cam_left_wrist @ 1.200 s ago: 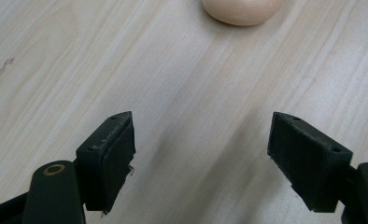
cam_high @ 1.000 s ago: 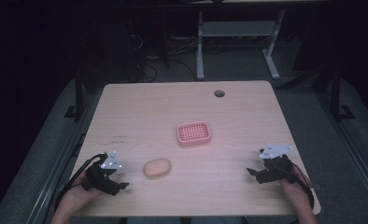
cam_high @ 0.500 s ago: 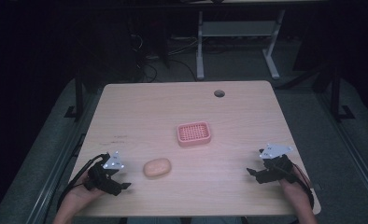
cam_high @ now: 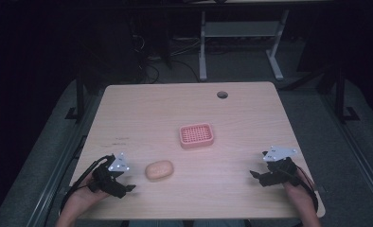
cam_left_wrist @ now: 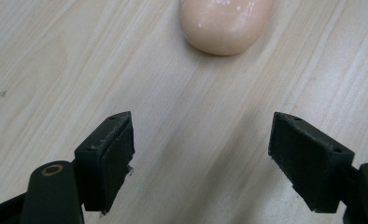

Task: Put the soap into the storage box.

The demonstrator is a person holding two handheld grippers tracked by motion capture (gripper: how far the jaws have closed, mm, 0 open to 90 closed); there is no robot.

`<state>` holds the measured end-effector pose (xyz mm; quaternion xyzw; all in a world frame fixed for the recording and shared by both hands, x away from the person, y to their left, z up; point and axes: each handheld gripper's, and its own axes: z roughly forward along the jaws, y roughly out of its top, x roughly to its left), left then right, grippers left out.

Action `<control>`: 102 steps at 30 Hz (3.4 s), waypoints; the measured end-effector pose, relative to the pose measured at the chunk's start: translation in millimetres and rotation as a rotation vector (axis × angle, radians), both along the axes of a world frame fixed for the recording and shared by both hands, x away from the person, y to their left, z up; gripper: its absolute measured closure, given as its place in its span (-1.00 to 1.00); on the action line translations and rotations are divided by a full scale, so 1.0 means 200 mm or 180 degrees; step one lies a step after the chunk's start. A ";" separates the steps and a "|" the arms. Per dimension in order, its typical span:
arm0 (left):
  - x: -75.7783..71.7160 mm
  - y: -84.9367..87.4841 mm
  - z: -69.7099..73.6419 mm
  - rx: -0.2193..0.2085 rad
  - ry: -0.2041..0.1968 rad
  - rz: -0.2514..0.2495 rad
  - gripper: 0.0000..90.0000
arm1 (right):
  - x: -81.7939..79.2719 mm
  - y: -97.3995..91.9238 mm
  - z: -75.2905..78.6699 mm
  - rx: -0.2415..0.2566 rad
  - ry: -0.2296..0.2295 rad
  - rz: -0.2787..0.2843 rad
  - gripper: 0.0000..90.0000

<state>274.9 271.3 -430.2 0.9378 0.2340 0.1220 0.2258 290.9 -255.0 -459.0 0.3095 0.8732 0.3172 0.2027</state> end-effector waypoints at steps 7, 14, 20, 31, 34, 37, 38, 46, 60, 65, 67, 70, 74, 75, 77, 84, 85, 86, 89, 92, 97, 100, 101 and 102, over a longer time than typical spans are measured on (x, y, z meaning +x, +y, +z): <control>0.00 -0.02 0.02 0.0021 -0.0037 -0.0015 -0.52 | 0.00 0.00 0.00 0.0025 -0.0002 0.0010 -0.69; 0.01 -0.04 0.05 0.0023 -0.0063 -0.0063 -0.52 | -0.01 0.00 0.00 0.0036 0.0004 -0.0003 -0.69; 0.02 -0.07 0.06 0.0032 -0.0047 -0.0118 -0.52 | -0.01 0.01 0.00 0.0037 0.0012 -0.0008 -0.69; 0.05 -0.12 0.08 0.0061 -0.0048 -0.0180 -0.52 | -0.02 0.01 0.00 0.0047 -0.0001 -0.0009 -0.69; 0.06 -0.14 0.08 0.0087 -0.0042 -0.0211 -0.52 | -0.02 0.01 0.00 0.0048 -0.0005 -0.0008 -0.69; 0.06 -0.15 0.08 0.0084 -0.0030 -0.0228 -0.52 | -0.01 0.00 0.00 0.0044 -0.0008 -0.0005 -0.69; 0.07 -0.16 0.09 0.0099 -0.0032 -0.0238 -0.52 | -0.01 0.00 0.00 0.0044 -0.0006 -0.0005 -0.69; 0.08 -0.20 0.10 0.0141 -0.0009 -0.0301 -0.52 | -0.01 0.01 0.00 0.0052 -0.0001 0.0011 -0.69; 0.11 -0.28 0.09 0.0217 0.0021 -0.0420 -0.52 | -0.01 0.01 0.00 0.0049 0.0006 0.0029 -0.69; 0.13 -0.31 0.08 0.0241 0.0035 -0.0435 -0.52 | -0.01 0.01 0.00 0.0060 -0.0002 0.0028 -0.69; 0.14 -0.32 0.08 0.0236 0.0048 -0.0454 -0.52 | -0.01 0.01 0.00 0.0059 -0.0005 0.0029 -0.69; 0.15 -0.34 0.07 0.0242 0.0057 -0.0461 -0.52 | -0.01 0.01 0.00 0.0057 -0.0006 0.0035 -0.69; 0.16 -0.37 0.07 0.0278 0.0061 -0.0499 -0.52 | -0.01 0.01 0.00 0.0064 -0.0005 0.0039 -0.69; 0.16 -0.37 0.07 0.0288 0.0065 -0.0509 -0.52 | -0.01 0.01 0.00 0.0060 -0.0005 0.0042 -0.69; 0.17 -0.38 0.07 0.0284 0.0072 -0.0514 -0.52 | -0.01 0.01 0.00 0.0060 -0.0006 0.0047 -0.69; 0.19 -0.42 0.05 0.0307 0.0160 -0.0548 -0.52 | -0.01 0.01 0.00 0.0060 -0.0004 0.0046 -0.69; 0.20 -0.42 0.05 0.0304 0.0158 -0.0549 -0.52 | -0.01 0.01 0.00 0.0060 -0.0007 0.0047 -0.69; 0.20 -0.43 0.05 0.0309 0.0173 -0.0547 -0.52 | -0.01 0.01 0.00 0.0068 -0.0003 0.0042 -0.69; 0.21 -0.44 0.04 0.0322 0.0197 -0.0572 -0.52 | -0.01 0.01 0.00 0.0060 -0.0002 0.0050 -0.69; 0.21 -0.45 0.03 0.0328 0.0230 -0.0564 -0.52 | -0.01 0.01 0.00 0.0063 -0.0001 0.0050 -0.69; 0.23 -0.48 0.01 0.0317 0.0257 -0.0567 -0.52 | -0.01 0.01 0.00 0.0060 0.0001 0.0054 -0.69; 0.24 -0.50 0.00 0.0349 0.0287 -0.0567 -0.52 | -0.01 0.01 0.01 0.0062 0.0005 0.0054 -0.69; 0.25 -0.50 0.00 0.0368 0.0299 -0.0573 -0.52 | -0.01 0.01 0.01 0.0060 0.0002 0.0057 -0.69; 0.25 -0.50 -0.01 0.0370 0.0321 -0.0566 -0.52 | -0.01 0.01 0.01 0.0060 0.0003 0.0054 -0.69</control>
